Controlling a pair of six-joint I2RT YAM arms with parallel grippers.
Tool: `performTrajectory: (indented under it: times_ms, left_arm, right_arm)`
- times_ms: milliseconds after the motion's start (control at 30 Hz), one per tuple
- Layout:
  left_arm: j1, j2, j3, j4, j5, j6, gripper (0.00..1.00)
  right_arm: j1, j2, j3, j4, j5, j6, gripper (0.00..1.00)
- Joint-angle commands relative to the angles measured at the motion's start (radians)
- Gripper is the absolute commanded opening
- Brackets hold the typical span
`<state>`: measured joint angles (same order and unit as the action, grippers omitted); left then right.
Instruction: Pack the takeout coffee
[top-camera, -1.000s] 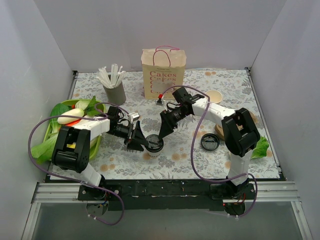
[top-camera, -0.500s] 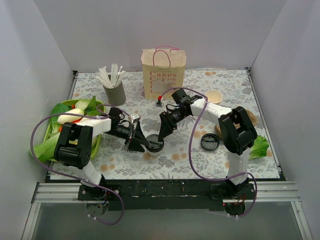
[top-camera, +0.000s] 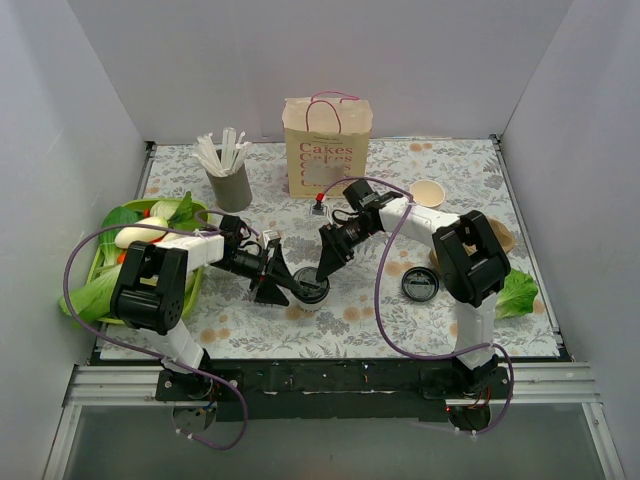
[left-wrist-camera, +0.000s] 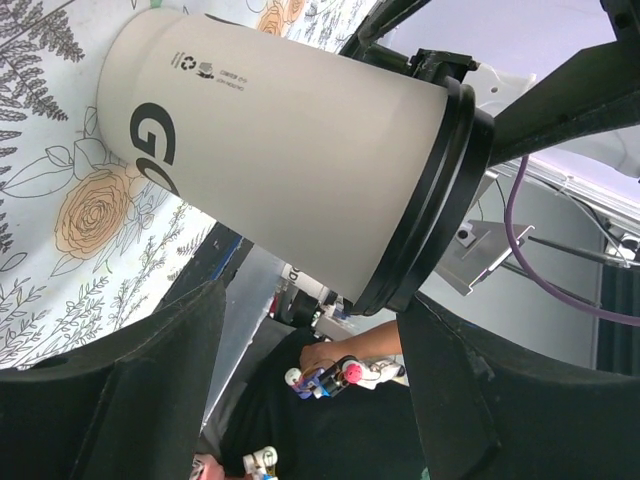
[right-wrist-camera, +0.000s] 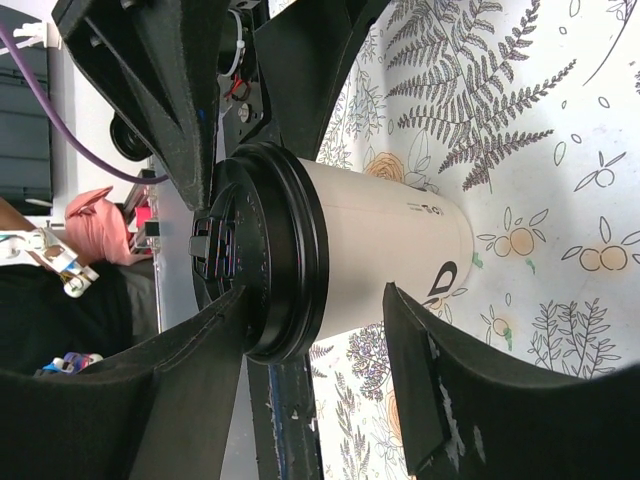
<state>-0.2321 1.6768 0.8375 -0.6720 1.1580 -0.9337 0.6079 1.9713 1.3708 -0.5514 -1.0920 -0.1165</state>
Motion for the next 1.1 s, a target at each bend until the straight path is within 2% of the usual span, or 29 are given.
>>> performTrajectory:
  times_ms: [0,200,367,533,600,700,800,900,1067]
  left_arm:
    - [-0.003,0.052,0.011,0.031,-0.297,0.007,0.66]
    - [0.004,0.072,0.009,0.032,-0.29,0.007,0.66]
    - [0.03,0.049,0.012,0.072,-0.224,-0.005,0.64]
    - [0.03,0.06,0.017,0.08,-0.232,-0.008,0.64]
    - [0.03,0.043,0.056,0.071,-0.15,0.031,0.65]
    - [0.03,-0.047,0.089,0.145,-0.041,0.032,0.68]
    - [0.03,-0.11,0.107,0.284,-0.008,-0.023,0.73]
    - [0.03,-0.076,0.144,0.272,0.003,-0.025,0.73]
    - [0.03,-0.062,0.126,0.307,-0.067,-0.031,0.73]
  right_arm:
    - [0.0,0.017,-0.012,0.016,0.018,-0.014,0.63]
    - [0.0,0.02,-0.021,0.024,0.026,-0.009,0.62]
    - [-0.003,0.024,-0.056,0.045,0.029,0.018,0.62]
    - [-0.017,0.04,-0.072,0.05,0.049,0.04,0.61]
    - [-0.022,0.046,-0.055,0.044,0.055,0.035,0.61]
    - [-0.022,0.046,-0.007,0.021,0.044,-0.011,0.61]
    - [-0.023,0.038,0.039,0.004,0.014,-0.051,0.64]
    - [-0.025,0.02,0.077,-0.028,0.011,-0.092,0.71]
    - [-0.039,-0.017,0.117,-0.087,0.07,-0.184,0.77]
